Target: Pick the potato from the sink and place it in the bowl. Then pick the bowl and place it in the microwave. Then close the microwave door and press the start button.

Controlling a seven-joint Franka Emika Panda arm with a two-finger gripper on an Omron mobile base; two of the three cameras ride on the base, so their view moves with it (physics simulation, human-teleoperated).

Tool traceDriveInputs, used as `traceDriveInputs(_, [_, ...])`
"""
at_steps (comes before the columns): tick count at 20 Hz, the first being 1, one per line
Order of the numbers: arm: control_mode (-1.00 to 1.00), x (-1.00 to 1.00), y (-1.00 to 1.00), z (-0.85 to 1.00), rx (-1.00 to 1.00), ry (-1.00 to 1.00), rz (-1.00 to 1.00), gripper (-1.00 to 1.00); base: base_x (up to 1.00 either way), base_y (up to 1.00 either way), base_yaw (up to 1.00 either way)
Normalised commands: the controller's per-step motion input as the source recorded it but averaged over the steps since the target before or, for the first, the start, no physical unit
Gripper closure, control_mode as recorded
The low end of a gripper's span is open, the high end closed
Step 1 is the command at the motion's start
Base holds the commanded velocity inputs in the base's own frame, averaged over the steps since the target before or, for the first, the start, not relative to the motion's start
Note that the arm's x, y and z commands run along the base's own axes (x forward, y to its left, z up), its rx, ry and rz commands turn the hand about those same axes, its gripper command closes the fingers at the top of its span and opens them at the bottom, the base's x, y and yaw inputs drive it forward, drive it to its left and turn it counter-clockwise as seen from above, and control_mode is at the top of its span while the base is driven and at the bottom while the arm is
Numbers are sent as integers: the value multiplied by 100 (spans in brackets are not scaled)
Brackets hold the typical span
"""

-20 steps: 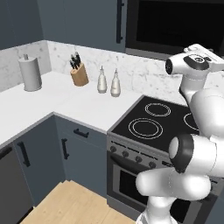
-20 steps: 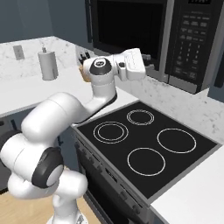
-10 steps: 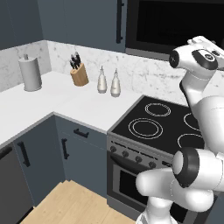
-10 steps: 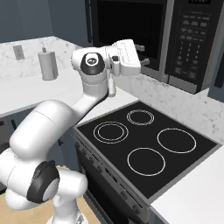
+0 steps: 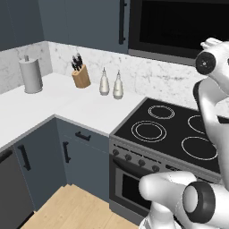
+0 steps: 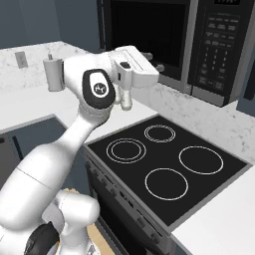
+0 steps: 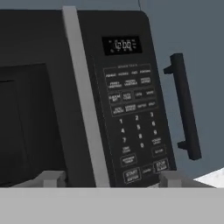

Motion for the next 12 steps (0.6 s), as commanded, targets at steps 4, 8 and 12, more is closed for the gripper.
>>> traceDriveInputs(4, [-100, -73, 0, 0, 0, 0, 19, 100, 0, 0, 0])
traceDriveInputs(8, [-100, -51, 0, -7, -6, 3, 19, 100, 0, 0, 0])
traceDriveInputs(12, [-100, -13, 0, -16, -15, 8, 15, 100, 0, 0, 0])
